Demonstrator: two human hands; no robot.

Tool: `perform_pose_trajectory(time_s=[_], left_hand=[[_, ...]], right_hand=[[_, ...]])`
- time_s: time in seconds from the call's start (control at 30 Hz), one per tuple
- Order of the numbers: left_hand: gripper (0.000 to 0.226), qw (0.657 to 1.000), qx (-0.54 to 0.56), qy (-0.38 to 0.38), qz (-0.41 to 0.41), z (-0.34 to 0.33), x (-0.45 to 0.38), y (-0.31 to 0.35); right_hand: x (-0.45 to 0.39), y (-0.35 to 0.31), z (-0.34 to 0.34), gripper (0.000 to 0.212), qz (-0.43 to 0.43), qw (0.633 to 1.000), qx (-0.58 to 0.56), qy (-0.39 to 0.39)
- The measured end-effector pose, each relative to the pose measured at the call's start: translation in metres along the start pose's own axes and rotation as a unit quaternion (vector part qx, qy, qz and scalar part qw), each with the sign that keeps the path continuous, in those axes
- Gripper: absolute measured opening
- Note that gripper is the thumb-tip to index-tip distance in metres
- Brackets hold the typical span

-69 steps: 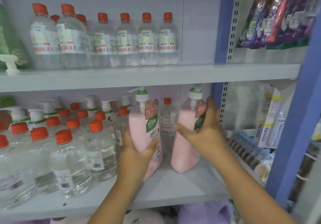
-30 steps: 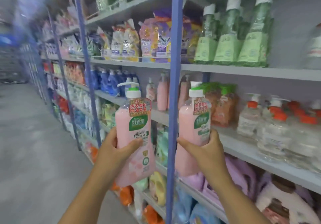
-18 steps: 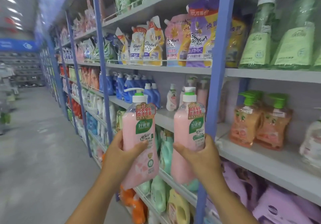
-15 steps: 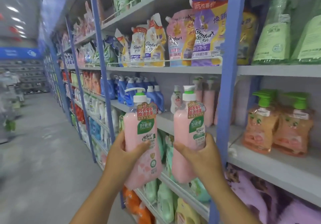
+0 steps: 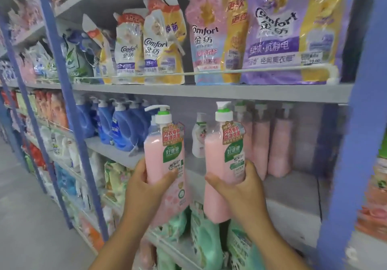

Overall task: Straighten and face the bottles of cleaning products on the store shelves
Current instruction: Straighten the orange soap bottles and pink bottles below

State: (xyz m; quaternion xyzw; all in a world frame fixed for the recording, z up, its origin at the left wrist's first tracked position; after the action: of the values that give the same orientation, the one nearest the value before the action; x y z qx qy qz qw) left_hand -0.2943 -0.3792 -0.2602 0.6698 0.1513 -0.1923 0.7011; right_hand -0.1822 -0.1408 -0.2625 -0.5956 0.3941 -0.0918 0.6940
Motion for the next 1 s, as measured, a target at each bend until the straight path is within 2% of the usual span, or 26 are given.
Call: perform_pose_trajectory(time_s=[0.27,0.43,0.57,0.67,0.7,0.77,0.83,0.9,0.93,1.0], left_hand=[[0.054,0.999,0.041,-0.018,-0.003,-0.018,-0.107,-0.071],[0.048,0.998,-0.012,-0.049,-0.038,-0.031,-0.153,-0.098],[0.066,0.994,-0.034,-0.090,-0.060,-0.045,-0.169,-0.105],[0.082,0.991,-0.055,-0.102,-0.071,-0.048,-0.173,-0.098],[0.080,0.990,-0.066,-0.079,-0.095,-0.045,-0.171,-0.091],[0.058,0.977,-0.060,-0.010,-0.204,-0.033,-0.156,-0.066],[0.040,0.944,0.015,0.007,-0.330,-0.030,-0.124,-0.039],[0.026,0.910,0.106,-0.068,-0.394,-0.043,-0.090,-0.015],[0.026,0.900,0.137,-0.120,-0.395,-0.056,-0.079,-0.008],[0.030,0.902,0.157,-0.218,-0.339,-0.092,-0.068,-0.004]], right_hand=[[-0.039,0.030,-0.070,0.066,-0.014,0.994,0.066,0.082],[-0.064,0.052,-0.111,0.076,-0.038,0.982,0.124,0.140],[-0.079,0.059,-0.128,0.096,-0.052,0.968,0.198,0.144],[-0.090,0.061,-0.138,0.095,-0.069,0.961,0.236,0.128],[-0.093,0.062,-0.140,0.093,-0.083,0.959,0.246,0.112],[-0.093,0.058,-0.140,0.081,-0.111,0.956,0.265,0.063],[-0.087,0.045,-0.123,0.049,-0.089,0.956,0.277,0.039],[-0.075,0.019,-0.079,0.014,-0.035,0.948,0.293,0.116],[-0.068,0.006,-0.050,0.017,-0.018,0.942,0.282,0.181],[-0.064,-0.005,0.011,0.028,-0.025,0.928,0.220,0.301]])
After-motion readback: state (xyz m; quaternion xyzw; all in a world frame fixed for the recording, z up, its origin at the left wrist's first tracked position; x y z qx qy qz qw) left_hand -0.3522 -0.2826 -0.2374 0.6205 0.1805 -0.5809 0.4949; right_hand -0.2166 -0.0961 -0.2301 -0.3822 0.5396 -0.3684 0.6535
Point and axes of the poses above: each hand's wrist, its own x-axis away from the middle knuckle, its own z-axis out of the back of the hand, y = z × x, the point moved 8 cm from there along -x, towards the middle knuckle, and after that the axes turned 1 degree about x, right-handed, at the moved point
